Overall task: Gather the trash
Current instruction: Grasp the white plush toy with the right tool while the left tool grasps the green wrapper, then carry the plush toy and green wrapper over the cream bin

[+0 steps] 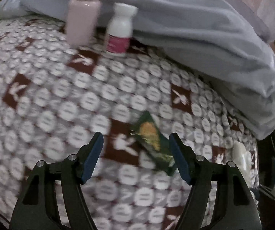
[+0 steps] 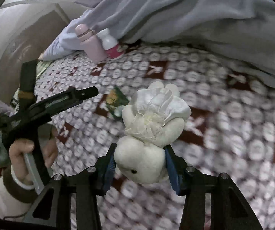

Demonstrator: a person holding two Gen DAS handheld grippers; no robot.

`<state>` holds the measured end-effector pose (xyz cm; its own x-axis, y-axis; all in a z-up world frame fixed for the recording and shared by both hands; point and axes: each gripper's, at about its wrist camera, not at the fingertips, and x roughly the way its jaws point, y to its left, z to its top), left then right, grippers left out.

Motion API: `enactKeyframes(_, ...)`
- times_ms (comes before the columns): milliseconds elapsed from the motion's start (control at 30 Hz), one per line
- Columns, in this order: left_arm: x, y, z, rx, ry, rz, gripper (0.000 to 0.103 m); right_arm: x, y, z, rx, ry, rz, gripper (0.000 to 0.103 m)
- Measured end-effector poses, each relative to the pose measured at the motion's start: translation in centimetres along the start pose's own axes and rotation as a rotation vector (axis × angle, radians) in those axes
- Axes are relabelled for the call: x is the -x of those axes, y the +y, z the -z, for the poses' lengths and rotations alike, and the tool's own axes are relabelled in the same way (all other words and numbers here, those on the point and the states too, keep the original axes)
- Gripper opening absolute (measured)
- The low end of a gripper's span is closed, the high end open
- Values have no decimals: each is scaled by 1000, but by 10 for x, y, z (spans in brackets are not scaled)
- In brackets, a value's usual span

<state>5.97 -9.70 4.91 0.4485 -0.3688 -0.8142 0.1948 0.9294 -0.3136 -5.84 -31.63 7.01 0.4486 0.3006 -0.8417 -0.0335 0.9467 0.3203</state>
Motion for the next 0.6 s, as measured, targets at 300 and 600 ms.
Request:
enactKeyframes(300, -37, -26, 13, -47, 20, -108, 17, 37, -29, 28, -49, -40, 13, 47)
enactKeyframes(600, 21, -55, 52, -152, 34, -3, 6, 72, -55, 62, -119, -98, 27, 47)
